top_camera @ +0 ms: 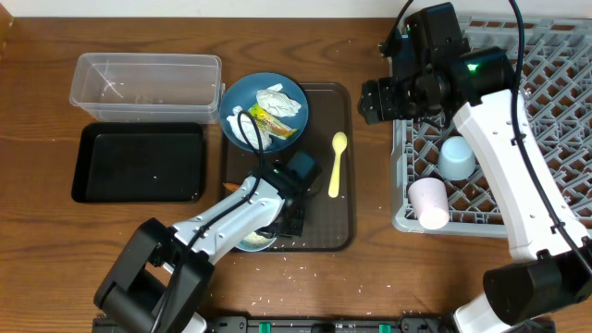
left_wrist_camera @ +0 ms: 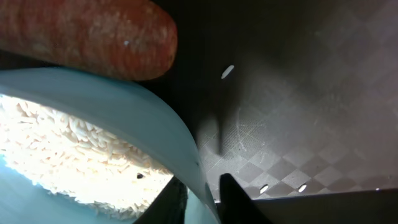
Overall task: Sort waste into correct bins and load items into the dishwasher rack
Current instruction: 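Grasp the light-blue bowl of rice with the left gripper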
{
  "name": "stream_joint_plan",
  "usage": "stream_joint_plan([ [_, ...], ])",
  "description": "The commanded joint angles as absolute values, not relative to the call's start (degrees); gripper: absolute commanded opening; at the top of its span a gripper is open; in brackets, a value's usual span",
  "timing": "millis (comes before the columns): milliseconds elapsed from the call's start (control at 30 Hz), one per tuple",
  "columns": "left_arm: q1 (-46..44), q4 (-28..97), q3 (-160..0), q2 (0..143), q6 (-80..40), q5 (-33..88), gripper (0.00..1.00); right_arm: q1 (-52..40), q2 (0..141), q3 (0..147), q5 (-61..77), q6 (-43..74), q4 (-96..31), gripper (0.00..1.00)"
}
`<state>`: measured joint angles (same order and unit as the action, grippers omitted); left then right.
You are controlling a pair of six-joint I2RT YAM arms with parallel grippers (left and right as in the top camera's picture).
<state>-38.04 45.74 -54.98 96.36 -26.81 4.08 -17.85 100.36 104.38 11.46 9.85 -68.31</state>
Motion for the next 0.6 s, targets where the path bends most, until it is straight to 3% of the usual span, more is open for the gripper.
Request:
stream_joint_plan([
  [0,-38.1,45.7,-55.7,96.1,-26.3,3.2,0.14,-17.3,100.5,104.2,10.5,9.1,-68.5,0.80],
  [67,-38.1,45.7,-56.4,96.0,-26.3,3.2,0.07,-17.2,100.5,104.2,10.5,9.1,-68.5,0.80],
  [300,-35.7,48.8,-59.5,94.9,-26.2,3.6,0.06,-17.1,100.5,104.2,9.8,8.5,-68.6,0.80],
  [433,-30.5,56.2,-65.3,92.2,-25.6,4.3,0.06,-17.1,100.5,104.2,9.3,8.5,-68.5,0.80],
  [567,-23.3,56.3,-70.1,88.1,-17.7,12.3,0.06,-17.2,100.5,104.2,9.3,8.5,-68.5,0.80],
])
